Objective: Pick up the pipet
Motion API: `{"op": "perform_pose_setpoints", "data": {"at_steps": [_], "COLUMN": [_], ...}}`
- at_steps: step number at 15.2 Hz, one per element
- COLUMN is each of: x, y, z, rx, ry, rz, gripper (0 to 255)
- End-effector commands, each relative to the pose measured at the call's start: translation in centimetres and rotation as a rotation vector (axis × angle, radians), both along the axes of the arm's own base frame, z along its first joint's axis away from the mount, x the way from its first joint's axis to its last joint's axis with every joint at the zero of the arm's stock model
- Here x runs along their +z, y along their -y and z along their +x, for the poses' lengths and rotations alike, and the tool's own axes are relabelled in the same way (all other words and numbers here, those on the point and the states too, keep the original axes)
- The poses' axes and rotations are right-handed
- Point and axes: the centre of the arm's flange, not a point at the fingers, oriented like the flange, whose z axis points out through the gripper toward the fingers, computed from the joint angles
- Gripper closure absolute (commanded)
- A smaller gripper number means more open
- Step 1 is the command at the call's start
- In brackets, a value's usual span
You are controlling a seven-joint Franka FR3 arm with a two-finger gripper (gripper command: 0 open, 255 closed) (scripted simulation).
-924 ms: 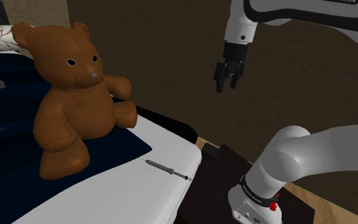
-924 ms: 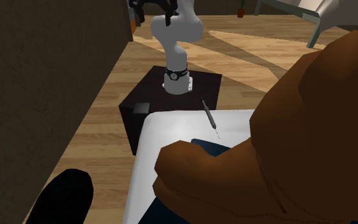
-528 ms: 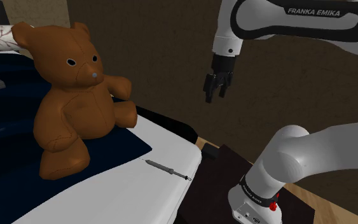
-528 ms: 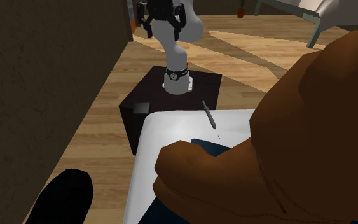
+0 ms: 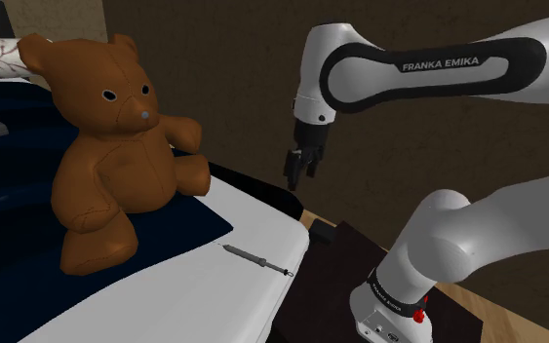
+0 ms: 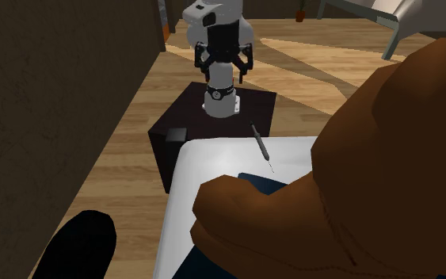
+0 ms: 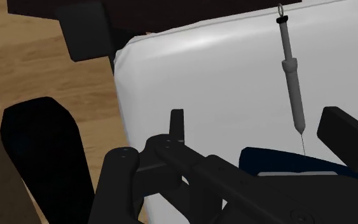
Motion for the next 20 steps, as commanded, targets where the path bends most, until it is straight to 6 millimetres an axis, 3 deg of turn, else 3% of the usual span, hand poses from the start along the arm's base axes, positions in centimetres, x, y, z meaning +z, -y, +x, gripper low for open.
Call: {"op": "perform_pose_setpoints", "data": {"at_steps": [1,14,20], "x": [-2.3,-15.3,-18.5], "y": [-1.5,-12.5,-13.0], "z": [0.5,0.9,0.9], "rx": [0.037,0.276,0.287], "ry": [0.005,0.028,0.029], "rz": [0.006,0.044,0.046], "gripper": [0,0,0]}}
